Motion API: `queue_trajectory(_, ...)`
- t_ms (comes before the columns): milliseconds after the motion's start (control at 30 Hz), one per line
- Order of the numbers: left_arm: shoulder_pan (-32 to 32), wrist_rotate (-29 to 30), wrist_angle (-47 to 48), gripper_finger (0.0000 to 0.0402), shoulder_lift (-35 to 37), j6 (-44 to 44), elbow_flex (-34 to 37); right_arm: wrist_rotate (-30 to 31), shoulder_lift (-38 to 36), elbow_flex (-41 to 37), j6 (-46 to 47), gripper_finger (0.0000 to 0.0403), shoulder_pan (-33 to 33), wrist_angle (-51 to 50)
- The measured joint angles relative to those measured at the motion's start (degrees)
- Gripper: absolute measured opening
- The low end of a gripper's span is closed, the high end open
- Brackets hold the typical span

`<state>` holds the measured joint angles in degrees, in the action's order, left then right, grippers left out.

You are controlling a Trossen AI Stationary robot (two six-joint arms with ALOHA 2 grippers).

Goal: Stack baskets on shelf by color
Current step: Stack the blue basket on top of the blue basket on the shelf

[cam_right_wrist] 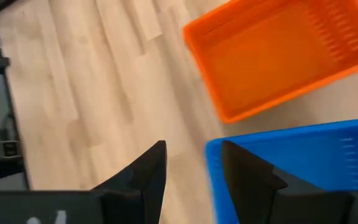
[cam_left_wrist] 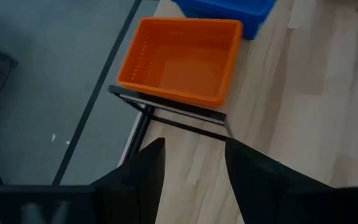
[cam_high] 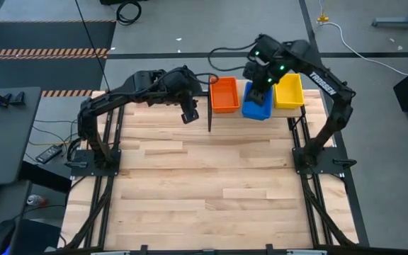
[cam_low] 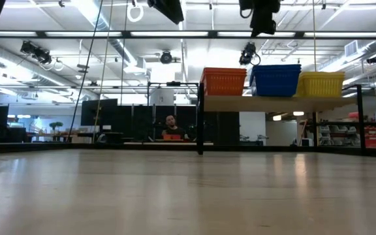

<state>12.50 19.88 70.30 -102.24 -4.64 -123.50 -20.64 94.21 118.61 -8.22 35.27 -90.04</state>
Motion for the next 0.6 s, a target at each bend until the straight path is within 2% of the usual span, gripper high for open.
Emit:
queue_trajectory(133,2.52,1.37,0.09,0.0174,0.00,2.79,0.00,0.25,1.03,-1.74,10.28,0.0158,-4.51,0.08)
queue_trajectory(300,6.18,2.16,0.22,0.0174,0.00,5.78,0.00,1.07,0.81,-8.29,31.27,0.0157,-8.00,-0.02)
queue_trajectory(600,10.25,2.14,0.20,0.0174,0.00,5.13,0.00,3.68,-3.16,-17.88,55.51,0.0157,-15.12,0.03)
